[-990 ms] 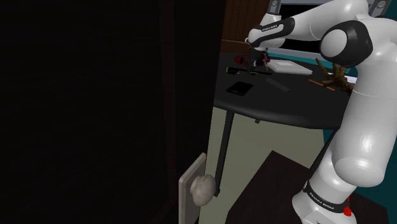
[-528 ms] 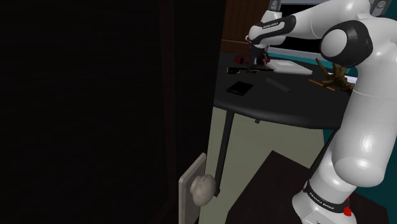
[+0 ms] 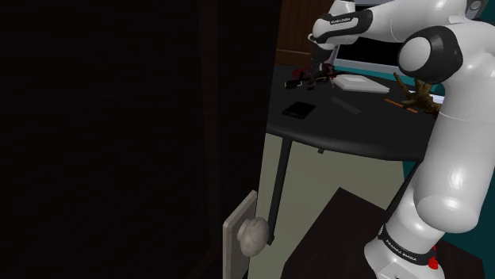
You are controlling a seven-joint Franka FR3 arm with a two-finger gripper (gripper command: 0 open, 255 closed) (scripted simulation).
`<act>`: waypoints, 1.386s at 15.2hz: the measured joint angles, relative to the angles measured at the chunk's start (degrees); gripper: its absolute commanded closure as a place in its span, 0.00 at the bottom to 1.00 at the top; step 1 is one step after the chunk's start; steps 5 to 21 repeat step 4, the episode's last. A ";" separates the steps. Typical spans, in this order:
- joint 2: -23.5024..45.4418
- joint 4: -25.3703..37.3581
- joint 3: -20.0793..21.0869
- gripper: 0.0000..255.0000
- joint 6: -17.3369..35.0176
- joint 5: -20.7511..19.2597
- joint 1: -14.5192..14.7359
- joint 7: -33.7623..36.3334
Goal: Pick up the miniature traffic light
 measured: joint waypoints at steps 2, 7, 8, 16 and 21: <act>0.36 1.92 -0.03 1.00 -1.63 0.22 -0.19 -0.05; 0.14 2.91 -0.08 1.00 -2.78 0.06 -0.18 0.05; 0.14 2.91 -0.08 1.00 -2.78 0.06 -0.18 0.05; 0.14 2.91 -0.08 1.00 -2.78 0.06 -0.18 0.05; 0.14 2.91 -0.08 1.00 -2.78 0.06 -0.18 0.05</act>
